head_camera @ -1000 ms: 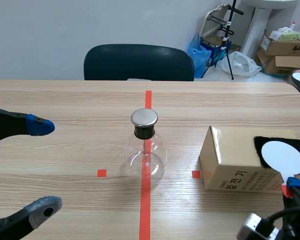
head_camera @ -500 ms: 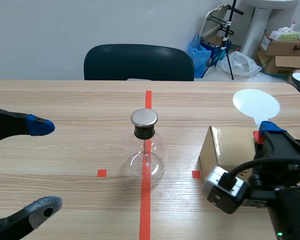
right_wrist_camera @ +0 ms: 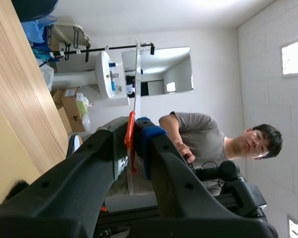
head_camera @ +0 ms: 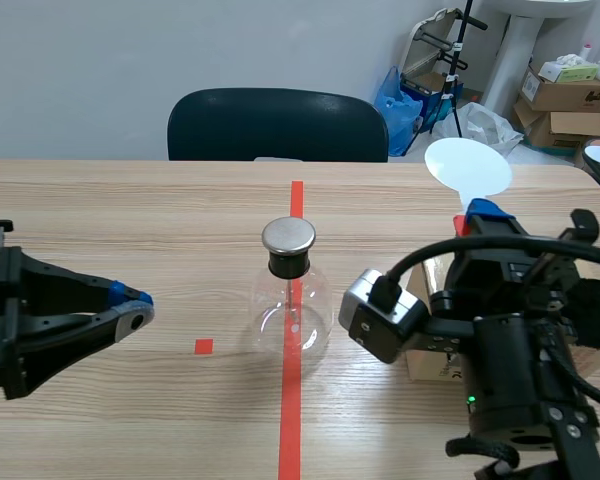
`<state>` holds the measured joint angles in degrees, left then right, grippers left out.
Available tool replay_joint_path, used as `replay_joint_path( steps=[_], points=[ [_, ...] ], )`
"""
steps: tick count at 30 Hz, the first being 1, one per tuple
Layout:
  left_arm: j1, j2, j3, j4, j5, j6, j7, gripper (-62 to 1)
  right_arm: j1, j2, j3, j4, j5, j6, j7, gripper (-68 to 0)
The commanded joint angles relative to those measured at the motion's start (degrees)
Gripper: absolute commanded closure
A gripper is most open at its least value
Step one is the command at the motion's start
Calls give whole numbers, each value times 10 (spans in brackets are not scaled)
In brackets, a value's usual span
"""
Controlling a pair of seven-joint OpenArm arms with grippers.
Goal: Do the electroscope experiment
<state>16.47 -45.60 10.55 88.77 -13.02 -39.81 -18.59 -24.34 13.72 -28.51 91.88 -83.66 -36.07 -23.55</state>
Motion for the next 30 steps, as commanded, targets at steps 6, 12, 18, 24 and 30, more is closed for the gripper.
replay_joint_path(
  steps=[6, 12, 18, 24, 30],
  points=[
    [-154, 67, 122, -170, 74, -1, -62, -27, 35, 12, -37, -1, 0, 28, -18, -11],
    [-245, 135, 198, -310, 132, 3, -112, -28, 47, 12, -62, -15, 0, 48, -18, -11],
    [-286, 161, 247, -383, 148, 45, -159, -32, 51, 15, -76, -31, 0, 71, -18, -11],
    [-290, 162, 256, -398, 148, 67, -168, -32, 51, 17, -76, -31, 0, 70, -20, -11],
    [-290, 165, 256, -398, 145, 91, -167, -31, 51, 20, -76, -31, 0, 71, -21, -11]
  ],
)
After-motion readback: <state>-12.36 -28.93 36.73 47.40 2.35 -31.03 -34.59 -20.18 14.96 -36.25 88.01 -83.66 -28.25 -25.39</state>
